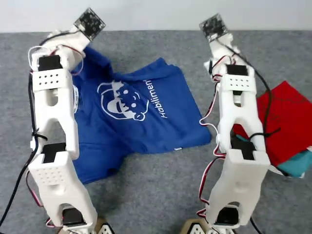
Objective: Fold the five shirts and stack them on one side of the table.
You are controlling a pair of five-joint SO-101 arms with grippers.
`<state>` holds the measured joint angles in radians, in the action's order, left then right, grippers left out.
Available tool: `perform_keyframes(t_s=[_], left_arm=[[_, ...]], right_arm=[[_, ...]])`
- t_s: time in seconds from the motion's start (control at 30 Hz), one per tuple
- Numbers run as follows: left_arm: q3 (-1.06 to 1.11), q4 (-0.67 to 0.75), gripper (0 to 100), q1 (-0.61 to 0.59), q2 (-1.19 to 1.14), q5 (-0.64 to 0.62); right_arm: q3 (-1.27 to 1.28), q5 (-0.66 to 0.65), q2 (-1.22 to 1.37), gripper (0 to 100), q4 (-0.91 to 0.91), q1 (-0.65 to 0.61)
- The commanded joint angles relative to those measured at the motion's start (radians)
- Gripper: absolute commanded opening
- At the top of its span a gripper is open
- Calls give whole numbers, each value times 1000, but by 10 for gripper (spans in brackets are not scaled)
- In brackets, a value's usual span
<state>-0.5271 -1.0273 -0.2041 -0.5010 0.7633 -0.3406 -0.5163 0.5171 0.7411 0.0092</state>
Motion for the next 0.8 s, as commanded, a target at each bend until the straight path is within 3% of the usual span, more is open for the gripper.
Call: perform_keyframes(t_s=[0.0, 0.13, 0.33, 0.5, 0.7, 0.77], left_arm=[[-16, -215, 6, -8, 12, -12], [62, -328, 6, 2, 12, -12], [179, -361, 6, 8, 17, -12], [183, -384, 6, 8, 17, -46], [186, -384, 6, 8, 14, -52], [186, -381, 6, 8, 14, -52]], right_arm=[[-66, 74, 7, 9, 50, -35], [-66, 138, 36, 10, 150, -74], [-66, 206, 39, 10, 429, -147], [-66, 206, 39, 18, 553, -197], [-64, 281, 59, 203, 595, -220], [-74, 301, 87, 221, 587, -222]])
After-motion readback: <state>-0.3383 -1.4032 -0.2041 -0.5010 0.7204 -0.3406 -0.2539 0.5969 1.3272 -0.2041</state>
